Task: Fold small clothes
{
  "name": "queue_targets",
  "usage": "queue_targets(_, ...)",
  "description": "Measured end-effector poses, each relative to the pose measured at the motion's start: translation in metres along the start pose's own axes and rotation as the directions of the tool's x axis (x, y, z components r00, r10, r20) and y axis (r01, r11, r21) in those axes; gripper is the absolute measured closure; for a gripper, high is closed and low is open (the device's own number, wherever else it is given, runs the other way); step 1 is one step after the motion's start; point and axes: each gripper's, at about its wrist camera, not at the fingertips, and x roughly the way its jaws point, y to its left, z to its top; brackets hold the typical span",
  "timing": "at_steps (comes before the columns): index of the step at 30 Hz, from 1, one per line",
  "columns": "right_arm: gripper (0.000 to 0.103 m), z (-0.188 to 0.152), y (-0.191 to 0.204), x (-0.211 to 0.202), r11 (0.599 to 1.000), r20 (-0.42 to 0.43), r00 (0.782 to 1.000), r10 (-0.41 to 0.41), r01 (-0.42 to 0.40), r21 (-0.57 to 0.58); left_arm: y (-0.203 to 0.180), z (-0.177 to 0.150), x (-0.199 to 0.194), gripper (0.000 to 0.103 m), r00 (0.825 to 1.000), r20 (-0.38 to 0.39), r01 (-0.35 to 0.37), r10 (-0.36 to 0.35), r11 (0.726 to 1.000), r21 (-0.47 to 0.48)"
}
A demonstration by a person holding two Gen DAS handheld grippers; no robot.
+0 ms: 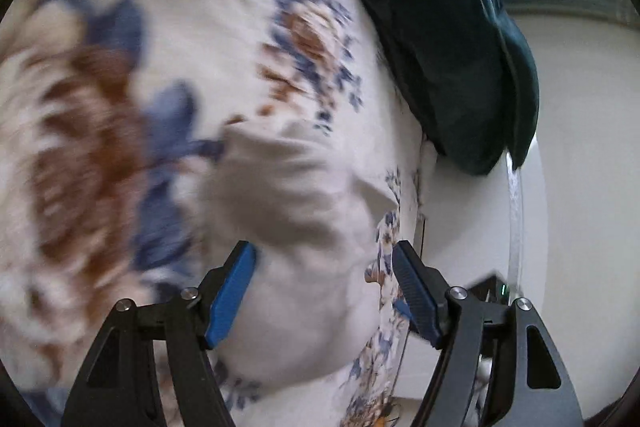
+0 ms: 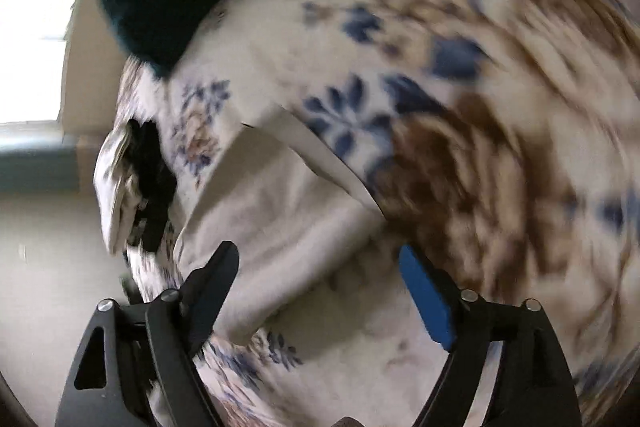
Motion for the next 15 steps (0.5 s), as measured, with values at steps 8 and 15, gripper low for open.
queue_targets(8, 0.017, 0.072, 0.028, 0.088, 0.953, -0.258, 0.957, -0.134, 0.053, -0.297, 0.014, 0.014, 0.029, 0.034, 0.979, -0.075, -0.183, 0.19, 0.978, 0.098)
queue_targets(15, 0.015, 0.085, 0.028, 0.132, 0.965, -0.39, 0.919, 0.058, -0.152, -0.215, 0.03, 0.017, 0.034, 0.021, 0.999, -0.047, -0.011, 0.01, 1.0, -0.018)
